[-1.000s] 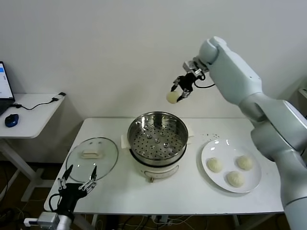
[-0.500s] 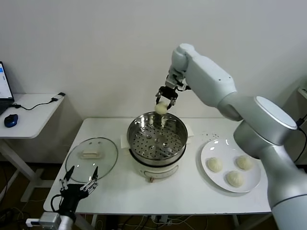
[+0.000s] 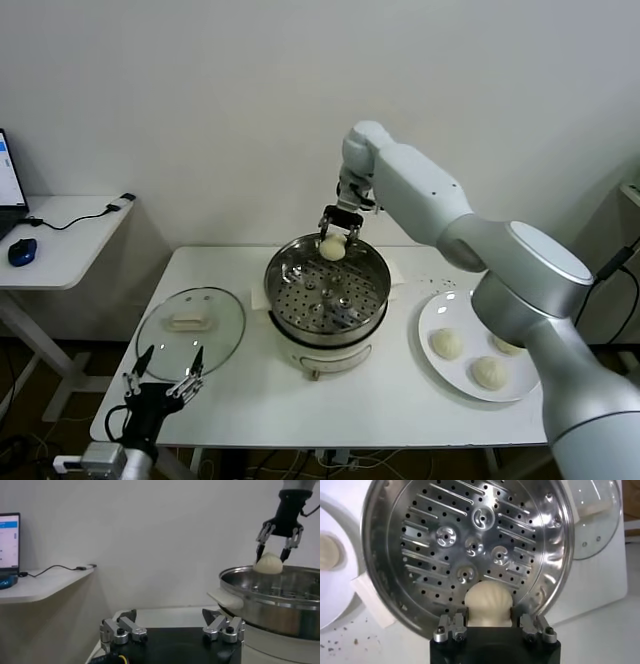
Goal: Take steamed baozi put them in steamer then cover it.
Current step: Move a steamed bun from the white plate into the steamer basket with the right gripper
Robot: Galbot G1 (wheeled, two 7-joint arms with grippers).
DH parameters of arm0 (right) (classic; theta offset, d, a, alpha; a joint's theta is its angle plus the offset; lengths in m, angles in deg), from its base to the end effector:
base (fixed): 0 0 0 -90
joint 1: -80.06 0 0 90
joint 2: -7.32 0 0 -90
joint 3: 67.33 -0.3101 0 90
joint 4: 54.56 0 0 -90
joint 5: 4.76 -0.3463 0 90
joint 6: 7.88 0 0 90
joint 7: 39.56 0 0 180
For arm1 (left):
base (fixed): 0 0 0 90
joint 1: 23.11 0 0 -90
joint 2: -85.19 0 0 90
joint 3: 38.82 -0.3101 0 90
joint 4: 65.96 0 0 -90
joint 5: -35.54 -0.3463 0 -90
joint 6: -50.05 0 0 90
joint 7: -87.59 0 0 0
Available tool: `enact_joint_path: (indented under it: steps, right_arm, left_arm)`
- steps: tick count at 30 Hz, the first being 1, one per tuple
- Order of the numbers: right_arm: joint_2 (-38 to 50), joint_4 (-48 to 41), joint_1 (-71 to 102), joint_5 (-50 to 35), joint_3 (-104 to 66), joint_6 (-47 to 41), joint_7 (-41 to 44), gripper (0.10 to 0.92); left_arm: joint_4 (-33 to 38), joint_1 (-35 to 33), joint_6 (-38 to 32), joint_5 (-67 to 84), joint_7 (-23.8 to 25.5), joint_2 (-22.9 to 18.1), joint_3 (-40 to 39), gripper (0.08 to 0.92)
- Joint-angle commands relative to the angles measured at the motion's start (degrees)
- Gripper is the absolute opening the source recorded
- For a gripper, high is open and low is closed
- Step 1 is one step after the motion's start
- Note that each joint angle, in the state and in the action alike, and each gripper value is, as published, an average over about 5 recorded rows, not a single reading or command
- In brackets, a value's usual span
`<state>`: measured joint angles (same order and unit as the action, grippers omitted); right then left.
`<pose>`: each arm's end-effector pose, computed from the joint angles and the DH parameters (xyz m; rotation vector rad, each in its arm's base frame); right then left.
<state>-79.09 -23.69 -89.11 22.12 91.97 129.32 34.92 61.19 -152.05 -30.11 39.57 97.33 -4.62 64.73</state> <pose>0.6174 0.1279 -0.0542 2.0408 -0.5549 2.2412 0.1454 0.0650 -0.2470 0.0324 -2.9411 -0.0668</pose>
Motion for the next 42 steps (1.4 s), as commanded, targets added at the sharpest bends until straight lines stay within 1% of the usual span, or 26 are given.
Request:
enact_joint_path:
  steps: [1, 7, 16, 19, 24, 26, 30, 33, 38, 42]
  right_arm:
    - [-0.38, 0.48, 2.51, 4.4, -0.61, 2.8, -3.04, 0.568]
    - [-1.09, 1.02, 4.64, 16.01, -4.55, 2.8, -9.45, 0.569]
    - [-2.11, -0.55, 5.54, 20.49, -5.39, 2.8, -14.64, 0.574]
    - [-1.96, -0.64, 5.87, 21.69, -5.25, 2.8, -16.83, 0.623]
    - [-1.53, -0.32, 6.02, 21.19, -5.01, 2.8, -19.25, 0.764]
    - [-1.45, -0.3, 5.84, 20.39, -5.0, 2.8, -19.98, 0.798]
    - [-0.25, 1.07, 4.28, 13.5, -4.84, 2.8, -17.0, 0.821]
    - [2.65, 5.1, 1.98, 5.33, -4.24, 2.8, -12.88, 0.822]
    - [11.53, 15.26, -2.8, -11.43, 0.73, 2.8, -5.21, 0.823]
    - [19.21, 20.6, -4.85, -21.99, 5.47, 1.51, -1.14, 0.823]
  left_arm:
    - [-0.12, 0.03, 0.08, 0.01, 0.04, -0.03, -0.07, 0.823]
    - [-0.42, 0.15, 0.02, -0.03, 0.03, -0.05, -0.31, 0.823]
    - [-0.65, 0.35, -0.01, 0.07, 0.05, -0.03, -0.35, 0.823]
    - [-0.7, 0.35, -0.03, 0.07, 0.05, -0.05, -0.36, 0.823]
    - [-0.86, 0.5, -0.01, 0.06, 0.07, -0.1, -0.52, 0.823]
    - [-0.97, 0.56, 0.0, 0.04, 0.08, -0.12, -0.59, 0.823]
    - [-1.15, 0.61, 0.02, 0.03, 0.13, -0.07, -0.59, 0.823]
    - [-1.3, 0.72, 0.06, 0.09, 0.16, 0.01, -0.51, 0.823]
    - [-1.46, 1.18, 0.23, 0.2, 0.29, 0.08, -0.72, 0.823]
    - [-1.55, 1.53, 0.43, 0.32, 0.45, 0.16, -1.23, 0.823]
